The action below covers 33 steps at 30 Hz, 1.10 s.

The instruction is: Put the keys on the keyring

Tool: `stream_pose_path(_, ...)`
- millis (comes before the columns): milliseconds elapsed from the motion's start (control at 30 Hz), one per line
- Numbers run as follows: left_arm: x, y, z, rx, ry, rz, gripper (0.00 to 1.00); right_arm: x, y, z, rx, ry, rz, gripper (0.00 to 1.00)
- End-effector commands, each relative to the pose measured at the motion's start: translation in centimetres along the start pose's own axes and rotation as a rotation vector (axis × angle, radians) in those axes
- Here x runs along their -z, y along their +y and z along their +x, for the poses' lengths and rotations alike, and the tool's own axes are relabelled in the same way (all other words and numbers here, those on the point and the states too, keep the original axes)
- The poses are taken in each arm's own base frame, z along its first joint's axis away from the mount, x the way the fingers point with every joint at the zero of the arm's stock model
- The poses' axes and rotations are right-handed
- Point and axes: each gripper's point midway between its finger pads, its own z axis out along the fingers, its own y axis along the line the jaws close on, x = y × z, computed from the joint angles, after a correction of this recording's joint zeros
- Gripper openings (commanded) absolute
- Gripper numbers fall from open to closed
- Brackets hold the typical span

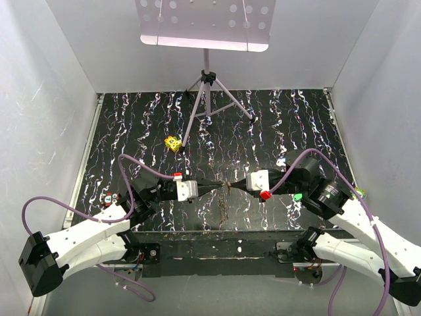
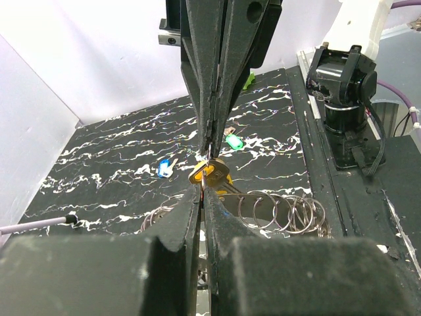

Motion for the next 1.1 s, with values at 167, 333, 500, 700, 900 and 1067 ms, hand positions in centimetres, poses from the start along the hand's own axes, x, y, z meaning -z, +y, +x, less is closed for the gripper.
stream_pose_path(167,0.2,0.0,-1.5,-0.051,-0.049,0.004,0.0,0.0,-0.4,-1.0,-0.014,-0.036,0.013,0.01)
stream_pose_path(333,0.2,-0.4,-1.4,-0.08,-0.052,0.026,0.0,0.0,-0.4,-1.1,-0.019,-0.037,0.015,0.01)
stream_pose_path(500,0.7,-0.3,-1.0,-0.155,-0.037,0.017,0.0,0.1,0.0,-0.9,-0.028,-0.034,-0.001,0.01)
stream_pose_path(700,0.9,-0.3,-0.8,-0.199,-0.036,0.02,0.0,0.1,0.9,-0.8,-0.002,-0.036,-0.049,0.01)
stream_pose_path(900,1.1,0.0,-0.9,-0.234,-0.044,-0.003,0.0,-0.1,0.9,-0.3,0.041,-0.024,-0.061,0.01)
stream_pose_path(1067,1.2,-0.1,-1.0,-0.25,-0.052,-0.004,0.0,-0.5,0.5,-0.1,0.054,-0.019,-0.055,0.01)
